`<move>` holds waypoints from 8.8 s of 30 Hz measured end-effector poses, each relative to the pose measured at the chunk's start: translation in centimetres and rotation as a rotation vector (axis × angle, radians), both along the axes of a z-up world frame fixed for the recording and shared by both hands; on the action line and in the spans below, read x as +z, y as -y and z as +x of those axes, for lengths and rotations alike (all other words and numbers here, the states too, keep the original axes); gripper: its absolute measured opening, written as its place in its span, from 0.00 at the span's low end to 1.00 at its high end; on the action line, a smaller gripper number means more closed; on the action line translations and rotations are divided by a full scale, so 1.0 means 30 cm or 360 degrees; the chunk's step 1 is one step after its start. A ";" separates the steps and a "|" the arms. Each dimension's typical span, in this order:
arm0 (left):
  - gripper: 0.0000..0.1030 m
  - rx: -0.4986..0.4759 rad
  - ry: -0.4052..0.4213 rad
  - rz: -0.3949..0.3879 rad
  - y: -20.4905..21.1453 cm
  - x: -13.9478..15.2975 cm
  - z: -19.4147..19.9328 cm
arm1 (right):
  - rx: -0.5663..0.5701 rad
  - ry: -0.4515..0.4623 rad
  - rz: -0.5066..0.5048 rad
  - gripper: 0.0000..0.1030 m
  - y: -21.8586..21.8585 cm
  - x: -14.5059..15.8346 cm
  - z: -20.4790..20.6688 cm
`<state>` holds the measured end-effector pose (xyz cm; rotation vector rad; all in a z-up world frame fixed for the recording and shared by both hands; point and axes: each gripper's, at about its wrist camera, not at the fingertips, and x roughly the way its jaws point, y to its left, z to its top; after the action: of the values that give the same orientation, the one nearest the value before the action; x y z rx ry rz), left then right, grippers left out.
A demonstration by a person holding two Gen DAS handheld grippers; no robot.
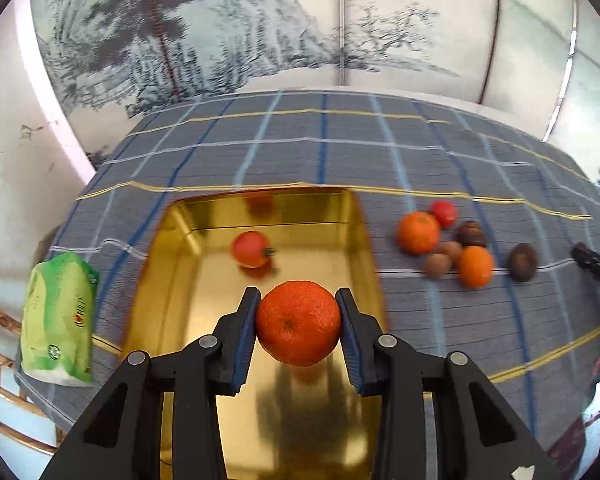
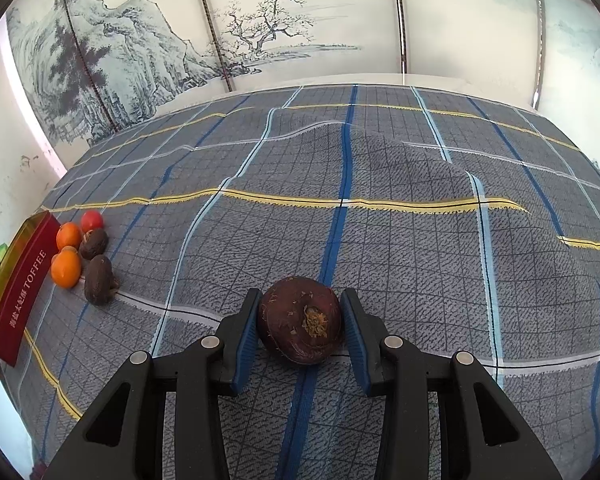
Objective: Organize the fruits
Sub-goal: 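Carry the tangerine into the gold tin and open the left gripper, then carry the brown fruit into the gold tin and open the right gripper, then grasp the large orange with the left gripper, then carry the orange over the tin with the left gripper while the right gripper grasps another brown fruit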
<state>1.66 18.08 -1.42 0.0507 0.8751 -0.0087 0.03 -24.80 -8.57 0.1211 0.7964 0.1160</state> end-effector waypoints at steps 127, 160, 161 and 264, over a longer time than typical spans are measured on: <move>0.87 0.0321 0.0179 0.0114 -0.298 0.040 -0.396 | 0.1177 -0.0068 -0.0020 0.39 -1.310 0.182 -0.008; 0.93 0.0264 0.0132 0.0077 -0.265 0.009 -0.439 | 0.1009 0.0004 0.0276 0.41 -1.182 0.189 -0.010; 0.93 0.0243 0.0133 0.0065 -0.257 0.011 -0.437 | 0.0953 0.0023 0.0254 0.41 -1.101 0.177 -0.027; 0.31 0.0058 -0.0106 -0.0386 -0.067 -0.026 -0.247 | 0.0163 -0.0030 0.0060 0.38 -0.266 0.011 0.116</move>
<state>-5.74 20.09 -2.21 -0.1931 0.9360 -0.0829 3.50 -16.83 -8.23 0.1173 0.8196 0.2268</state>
